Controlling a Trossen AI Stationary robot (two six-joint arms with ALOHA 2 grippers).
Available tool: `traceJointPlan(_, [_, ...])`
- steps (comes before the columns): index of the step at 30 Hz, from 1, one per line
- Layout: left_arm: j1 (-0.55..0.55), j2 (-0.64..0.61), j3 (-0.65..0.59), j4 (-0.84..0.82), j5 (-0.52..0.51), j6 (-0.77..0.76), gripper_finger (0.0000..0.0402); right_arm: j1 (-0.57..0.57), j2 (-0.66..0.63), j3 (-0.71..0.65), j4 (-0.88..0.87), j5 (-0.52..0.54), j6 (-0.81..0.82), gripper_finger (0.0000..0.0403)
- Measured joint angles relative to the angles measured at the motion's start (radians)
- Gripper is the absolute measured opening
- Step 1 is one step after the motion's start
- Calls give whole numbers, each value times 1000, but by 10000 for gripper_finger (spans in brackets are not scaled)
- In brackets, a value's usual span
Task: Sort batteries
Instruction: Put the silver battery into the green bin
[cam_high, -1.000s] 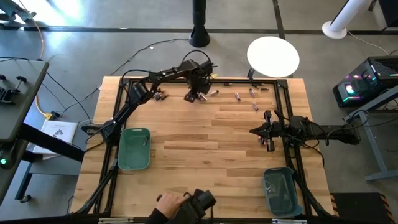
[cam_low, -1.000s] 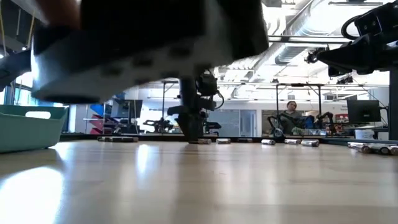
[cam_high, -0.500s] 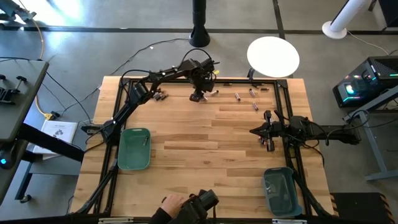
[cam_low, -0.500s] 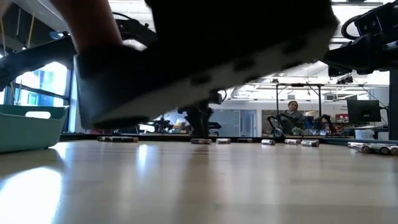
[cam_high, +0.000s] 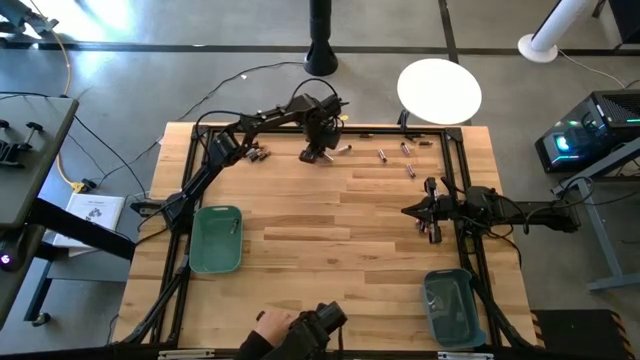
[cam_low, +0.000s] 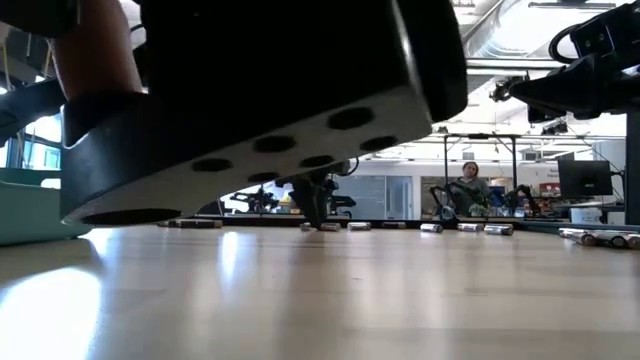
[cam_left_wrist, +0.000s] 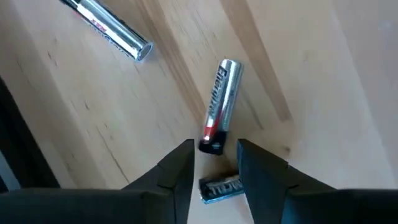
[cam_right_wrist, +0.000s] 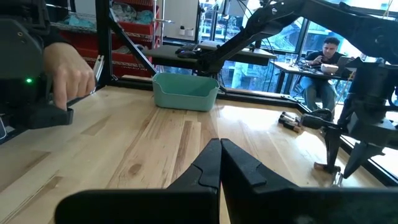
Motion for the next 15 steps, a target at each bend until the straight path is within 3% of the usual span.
traceJointPlan(6, [-5, 0, 0, 36, 1, -3, 107, 0, 0, 0, 0, 0, 0, 0])
traceJointPlan(15, [-12, 0, 0, 43, -16, -70, 153, 0, 0, 0, 0, 0, 0, 0])
